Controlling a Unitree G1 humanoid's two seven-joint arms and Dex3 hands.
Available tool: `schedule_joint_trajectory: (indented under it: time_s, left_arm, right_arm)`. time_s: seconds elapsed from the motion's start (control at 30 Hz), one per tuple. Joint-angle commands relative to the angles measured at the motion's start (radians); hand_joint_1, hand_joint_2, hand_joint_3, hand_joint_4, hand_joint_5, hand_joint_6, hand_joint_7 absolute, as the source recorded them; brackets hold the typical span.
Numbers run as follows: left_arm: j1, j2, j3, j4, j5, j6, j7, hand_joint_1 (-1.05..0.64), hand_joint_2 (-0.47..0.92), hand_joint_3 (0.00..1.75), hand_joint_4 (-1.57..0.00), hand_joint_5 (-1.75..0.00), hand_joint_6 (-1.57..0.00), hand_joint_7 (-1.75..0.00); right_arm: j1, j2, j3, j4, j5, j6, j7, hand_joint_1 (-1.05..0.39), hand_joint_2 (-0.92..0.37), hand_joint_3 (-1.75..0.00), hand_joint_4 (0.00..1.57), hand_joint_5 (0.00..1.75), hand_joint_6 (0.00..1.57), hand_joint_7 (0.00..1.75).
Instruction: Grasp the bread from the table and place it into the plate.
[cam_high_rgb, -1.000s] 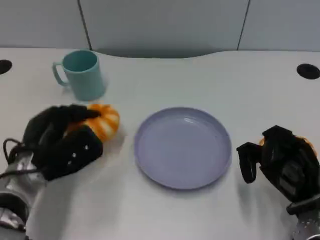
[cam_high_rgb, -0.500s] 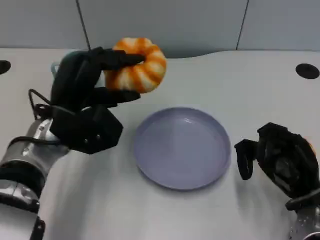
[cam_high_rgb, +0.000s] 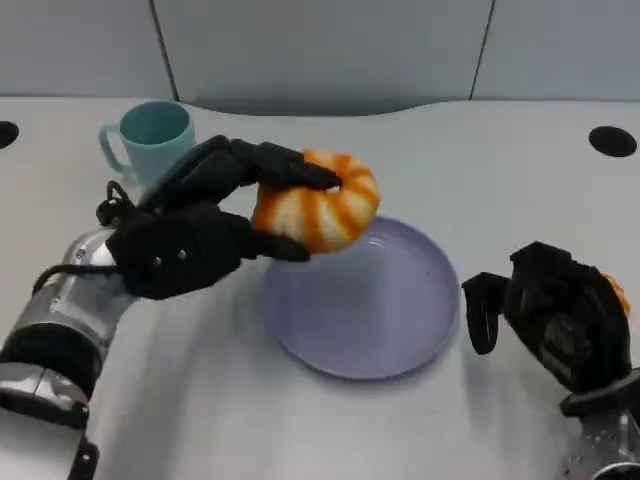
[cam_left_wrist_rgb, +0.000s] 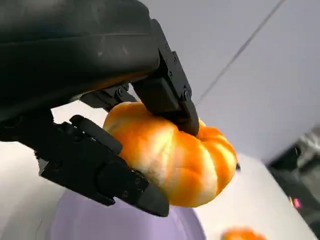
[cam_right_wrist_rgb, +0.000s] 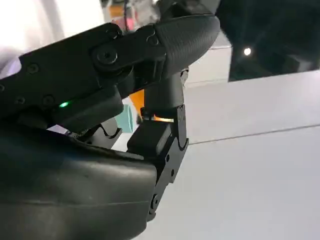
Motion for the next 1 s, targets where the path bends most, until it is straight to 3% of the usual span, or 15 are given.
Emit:
schedule_joint_trajectory:
  time_s: [0.03, 0.2, 0.67, 0.83, 0.87, 0.93, 1.0]
  left_arm:
    - [0.045, 0.035, 0.037, -0.07, -0.102, 0.043, -0.197, -1.03, 0.92, 0.26, -0.06, -0.01, -0.31, 0.0]
    - [0.072, 0.031, 0.089, -0.116, -0.222, 0.07, -0.363, -1.05, 0.92, 0.46, 0.0, 0.0, -0.04, 0.0]
    - [0.093, 0.032, 0.129, -0.163, -0.278, 0.067, -0.472, -1.05, 0.92, 0.52, 0.0, 0.0, -0.08, -0.03]
    - [0.181, 0.025, 0.201, -0.218, -0.388, 0.039, -0.511, -1.05, 0.92, 0.54, -0.07, -0.04, -0.08, -0.03]
    - [0.233, 0.017, 0.236, -0.242, -0.439, 0.04, -0.51, -1.05, 0.92, 0.54, -0.07, -0.04, -0.08, -0.03]
    - [0.364, -0.018, 0.312, -0.314, -0.566, 0.088, -0.516, -1.05, 0.92, 0.49, -0.17, -0.17, -0.14, -0.07]
    - [0.473, -0.047, 0.358, -0.373, -0.66, 0.136, -0.54, -1.05, 0.92, 0.49, -0.2, -0.24, -0.14, -0.06]
  right_arm:
    - [0.007, 0.002, 0.001, -0.014, 0.013, -0.02, 0.004, -0.62, -0.92, -0.16, 0.93, 1.75, 0.93, 1.25]
    - [0.022, -0.001, 0.031, -0.018, -0.024, -0.039, -0.051, -0.66, -0.92, -0.16, 0.93, 1.74, 0.96, 1.21]
    - [0.007, 0.013, 0.033, -0.005, -0.014, -0.021, -0.06, -0.6, -0.92, -0.14, 0.95, 1.71, 0.97, 1.21]
    - [0.012, 0.045, 0.015, -0.011, 0.012, -0.037, -0.053, -0.55, -0.92, -0.09, 0.94, 1.74, 0.93, 1.34]
    - [0.01, 0.065, -0.009, -0.011, 0.051, -0.003, -0.03, -0.54, -0.92, -0.09, 0.94, 1.74, 0.93, 1.35]
    - [0.014, 0.085, -0.025, -0.01, 0.08, 0.032, -0.01, -0.52, -0.92, -0.05, 0.98, 1.69, 1.0, 1.18]
    - [0.024, 0.081, -0.005, -0.013, 0.05, -0.001, -0.036, -0.52, -0.92, -0.07, 0.98, 1.7, 0.98, 1.22]
